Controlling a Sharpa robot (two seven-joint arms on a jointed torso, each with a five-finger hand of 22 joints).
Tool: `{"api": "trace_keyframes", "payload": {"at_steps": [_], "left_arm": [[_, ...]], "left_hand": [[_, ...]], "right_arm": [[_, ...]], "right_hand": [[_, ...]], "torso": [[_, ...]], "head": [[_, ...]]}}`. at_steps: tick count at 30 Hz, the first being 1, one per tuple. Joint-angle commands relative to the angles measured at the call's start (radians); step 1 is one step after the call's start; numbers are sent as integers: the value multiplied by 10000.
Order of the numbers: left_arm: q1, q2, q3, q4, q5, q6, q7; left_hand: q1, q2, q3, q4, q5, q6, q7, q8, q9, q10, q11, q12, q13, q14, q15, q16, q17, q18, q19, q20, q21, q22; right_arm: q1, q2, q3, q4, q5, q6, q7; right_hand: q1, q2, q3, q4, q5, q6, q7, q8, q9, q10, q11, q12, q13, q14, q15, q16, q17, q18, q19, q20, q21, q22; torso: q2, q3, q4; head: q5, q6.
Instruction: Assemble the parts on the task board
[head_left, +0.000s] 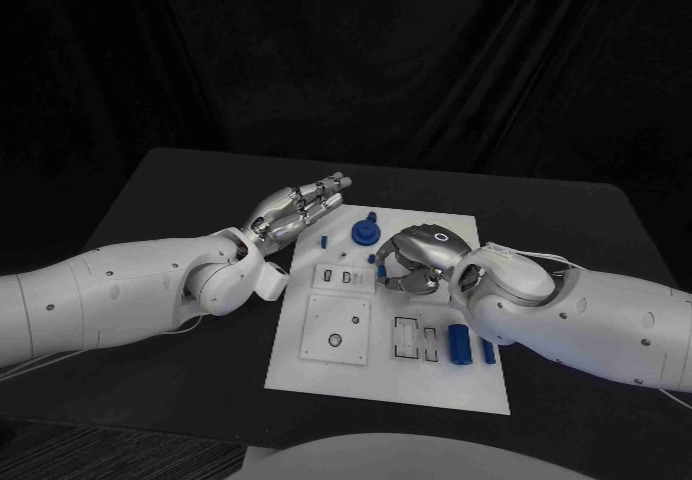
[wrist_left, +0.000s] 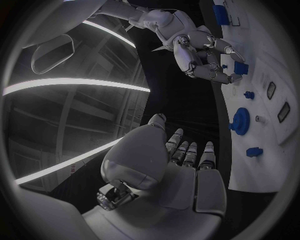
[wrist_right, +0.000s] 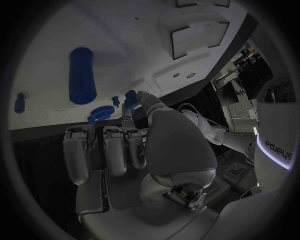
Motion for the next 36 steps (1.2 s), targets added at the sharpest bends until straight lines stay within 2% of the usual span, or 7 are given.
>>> {"api": "trace_keyframes", "payload": {"at_steps": [1,10,19,36], "left_arm": [[-15,34,8,9,-6,89,105],[-15,87,8,-23,-6,108,94],[-15,118,8,-38,-6,134,83],[-14,172,8,-64,-6,172,25]], "left_hand": [[117,-6,60,-5,49,0,46,30,7,39,58,11,17,-4,91,-37,-16,180,-11,92,-34,-14],[122,-5,72,-19,52,3,50,32,8,39,63,10,16,-4,97,-37,-16,182,-11,101,-34,-14],[124,-3,81,-28,55,5,51,33,8,42,65,11,17,-4,101,-37,-16,184,-11,108,-34,-14],[125,-4,93,-41,56,-5,54,32,7,41,69,10,17,-4,105,-37,-16,185,-11,119,-34,-14]], "right_arm": [[-36,81,7,-69,-161,212,-324],[-44,292,10,-234,-163,317,-359],[-44,474,17,-435,-163,403,-378],[-43,681,21,-609,-163,390,-379]], "right_hand": [[-40,-33,64,-5,-42,231,-161,-3,138,1041,60,26,2635,1031,79,26,2635,-78,1032,72,25,2628],[-90,-18,79,12,-195,244,-151,-58,109,1041,72,26,2635,1031,91,26,2635,-78,1032,92,25,2628],[-107,-12,83,21,-230,234,-144,-82,96,1041,77,26,2635,1031,96,26,2635,-78,1032,97,25,2628],[-139,16,116,14,-511,265,-134,-169,47,1041,92,26,2635,1031,115,26,2635,-78,1032,123,25,2628]], "torso": [[-1,5,4],[2,2,-27],[5,10,3],[-6,4,-6]], "head": [[11,-3],[19,-21],[-11,-74],[-6,-165]]}}
